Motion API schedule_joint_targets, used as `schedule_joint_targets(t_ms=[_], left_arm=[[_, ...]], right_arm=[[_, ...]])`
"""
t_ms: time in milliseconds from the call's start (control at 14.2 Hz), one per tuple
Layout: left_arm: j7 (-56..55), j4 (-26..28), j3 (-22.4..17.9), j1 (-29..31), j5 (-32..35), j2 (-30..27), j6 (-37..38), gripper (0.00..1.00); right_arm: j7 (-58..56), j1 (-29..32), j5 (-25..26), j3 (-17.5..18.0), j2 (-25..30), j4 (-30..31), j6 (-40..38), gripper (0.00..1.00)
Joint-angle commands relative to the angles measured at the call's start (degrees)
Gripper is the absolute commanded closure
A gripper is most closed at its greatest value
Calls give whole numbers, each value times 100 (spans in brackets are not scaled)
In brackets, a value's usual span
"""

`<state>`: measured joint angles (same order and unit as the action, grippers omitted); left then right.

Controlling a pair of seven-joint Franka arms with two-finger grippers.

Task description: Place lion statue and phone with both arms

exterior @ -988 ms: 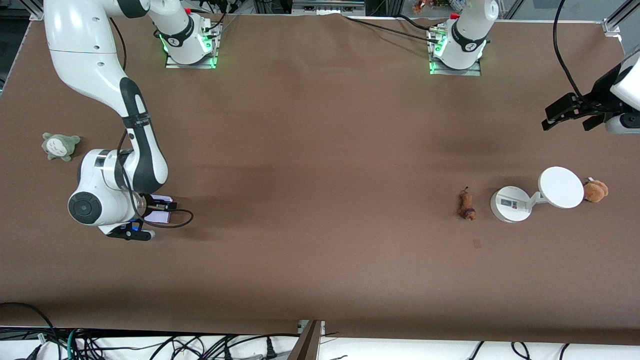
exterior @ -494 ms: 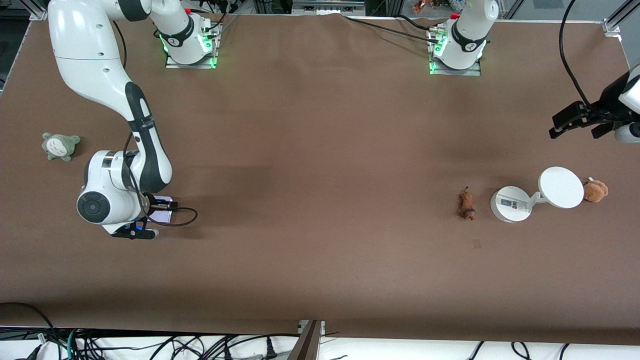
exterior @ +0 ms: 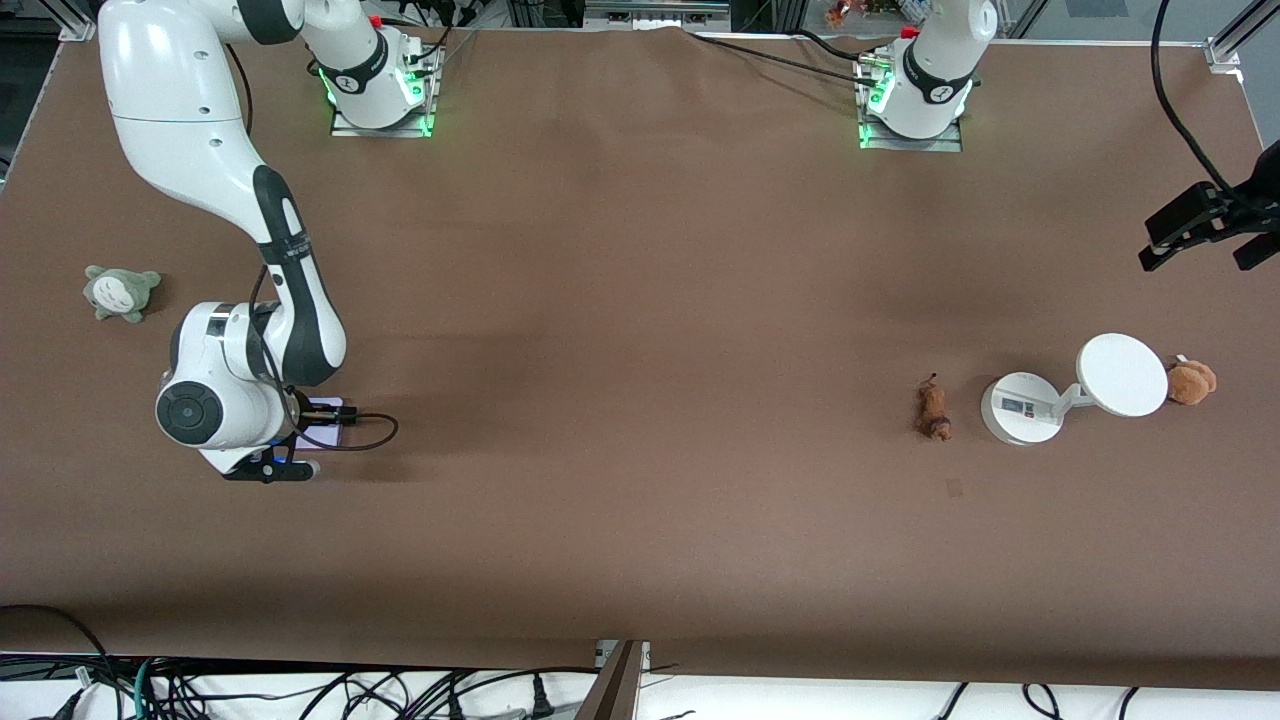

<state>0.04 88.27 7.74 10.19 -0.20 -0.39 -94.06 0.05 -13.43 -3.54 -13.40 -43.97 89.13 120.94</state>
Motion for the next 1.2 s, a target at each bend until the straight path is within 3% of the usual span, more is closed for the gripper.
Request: schedule_joint_targets(t_ms=[0,353,705,917,1129], left_arm=[[-30,-205,43,-26,91,100,134,0],[-21,-214,43,-61,178,179,99,0],[5,-223,87,-79,390,223,90,0],[5,-223,96,-79,390,223,90,0],[23,-223,96,-70,390,275,90,0]], right_arm=[[-84,-55,64,-4,161,-631,-682,0],[-497,-46,310,-22,731,-1503,-2010,0],[-480,-46,301,22,1705,-1574,-3110,0],[-436,-55,327,109,2461,-1163,-3312,0],[-436,-2,336,435,3445,-259,-3401,0]])
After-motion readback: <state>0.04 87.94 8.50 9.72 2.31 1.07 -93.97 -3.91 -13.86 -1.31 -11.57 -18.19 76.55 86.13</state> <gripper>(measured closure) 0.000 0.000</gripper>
